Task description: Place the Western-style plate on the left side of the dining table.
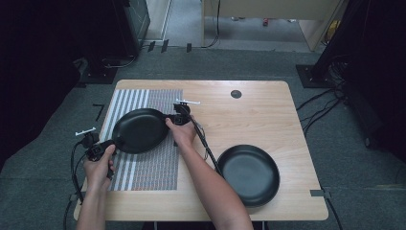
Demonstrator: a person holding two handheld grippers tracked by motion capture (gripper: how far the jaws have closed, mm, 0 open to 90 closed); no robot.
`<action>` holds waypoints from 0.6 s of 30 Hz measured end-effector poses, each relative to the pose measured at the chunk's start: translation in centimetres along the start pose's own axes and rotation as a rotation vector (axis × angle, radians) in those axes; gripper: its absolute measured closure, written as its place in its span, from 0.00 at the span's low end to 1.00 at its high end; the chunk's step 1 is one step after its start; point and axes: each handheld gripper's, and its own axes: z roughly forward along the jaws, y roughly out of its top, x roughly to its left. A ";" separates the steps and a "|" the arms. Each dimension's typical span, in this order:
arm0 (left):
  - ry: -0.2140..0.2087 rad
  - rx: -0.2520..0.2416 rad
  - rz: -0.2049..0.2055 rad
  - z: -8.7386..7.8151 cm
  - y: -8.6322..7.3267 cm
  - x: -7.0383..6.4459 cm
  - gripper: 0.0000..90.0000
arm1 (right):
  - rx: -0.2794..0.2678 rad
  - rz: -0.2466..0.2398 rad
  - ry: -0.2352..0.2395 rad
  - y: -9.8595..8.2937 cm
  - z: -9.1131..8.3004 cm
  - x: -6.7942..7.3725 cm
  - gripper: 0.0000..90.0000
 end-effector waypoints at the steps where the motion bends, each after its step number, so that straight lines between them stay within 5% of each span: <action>1: 0.002 -0.001 0.001 0.0 0.0 0.0 0.74 | -0.001 0.008 0.002 0.0 0.1 0.0 0.94; 9: -0.016 0.007 0.018 0.2 -0.1 -0.2 0.65 | -0.020 -0.043 -0.027 0.1 0.8 0.0 0.91; 15: 0.015 0.016 0.089 0.2 -0.2 -0.9 0.57 | -0.027 -0.078 -0.046 0.0 0.8 0.3 0.90; 18: 0.064 0.023 0.142 0.2 -0.3 -1.5 0.56 | -0.033 -0.110 -0.060 0.0 0.8 0.5 0.90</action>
